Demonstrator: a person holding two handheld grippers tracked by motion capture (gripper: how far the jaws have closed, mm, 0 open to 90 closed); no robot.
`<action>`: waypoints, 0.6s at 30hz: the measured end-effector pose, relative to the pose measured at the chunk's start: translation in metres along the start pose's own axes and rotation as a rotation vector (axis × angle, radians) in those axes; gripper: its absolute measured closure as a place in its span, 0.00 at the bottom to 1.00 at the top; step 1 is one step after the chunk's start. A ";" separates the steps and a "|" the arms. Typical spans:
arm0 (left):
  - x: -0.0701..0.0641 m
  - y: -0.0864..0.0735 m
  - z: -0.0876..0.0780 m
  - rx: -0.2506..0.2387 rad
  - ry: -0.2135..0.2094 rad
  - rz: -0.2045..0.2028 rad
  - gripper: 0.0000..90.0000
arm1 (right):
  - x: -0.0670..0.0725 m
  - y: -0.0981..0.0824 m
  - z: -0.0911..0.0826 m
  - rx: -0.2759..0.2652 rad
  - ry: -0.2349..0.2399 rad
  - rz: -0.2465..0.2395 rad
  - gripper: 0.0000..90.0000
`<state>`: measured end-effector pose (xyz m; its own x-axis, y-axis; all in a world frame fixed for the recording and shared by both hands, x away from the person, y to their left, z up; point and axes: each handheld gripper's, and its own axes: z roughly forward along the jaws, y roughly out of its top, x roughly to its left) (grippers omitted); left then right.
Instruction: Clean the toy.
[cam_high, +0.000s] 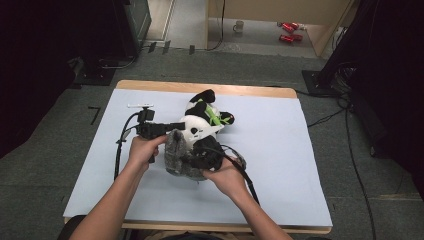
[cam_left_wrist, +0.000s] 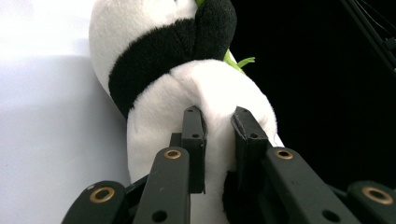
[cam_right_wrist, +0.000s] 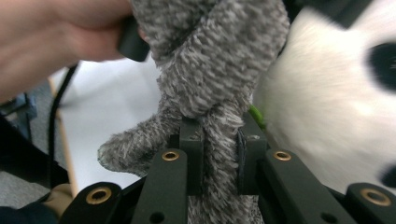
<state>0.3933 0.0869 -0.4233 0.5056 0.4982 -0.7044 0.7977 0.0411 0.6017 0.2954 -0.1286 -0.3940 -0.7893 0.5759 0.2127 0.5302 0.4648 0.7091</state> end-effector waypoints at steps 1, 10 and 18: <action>0.000 0.000 0.000 0.001 0.000 0.000 0.87 | -0.001 0.000 0.004 0.005 -0.003 0.002 0.86; 0.000 -0.002 0.000 0.024 0.016 0.026 0.87 | -0.015 -0.005 0.025 0.056 -0.048 0.022 0.86; 0.002 -0.003 -0.002 0.038 0.035 0.040 0.87 | -0.021 -0.007 0.010 0.052 -0.065 0.019 0.86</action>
<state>0.3913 0.0892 -0.4258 0.5256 0.5290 -0.6662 0.7894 -0.0114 0.6138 0.3110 -0.1375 -0.4102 -0.7579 0.6267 0.1810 0.5620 0.4864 0.6691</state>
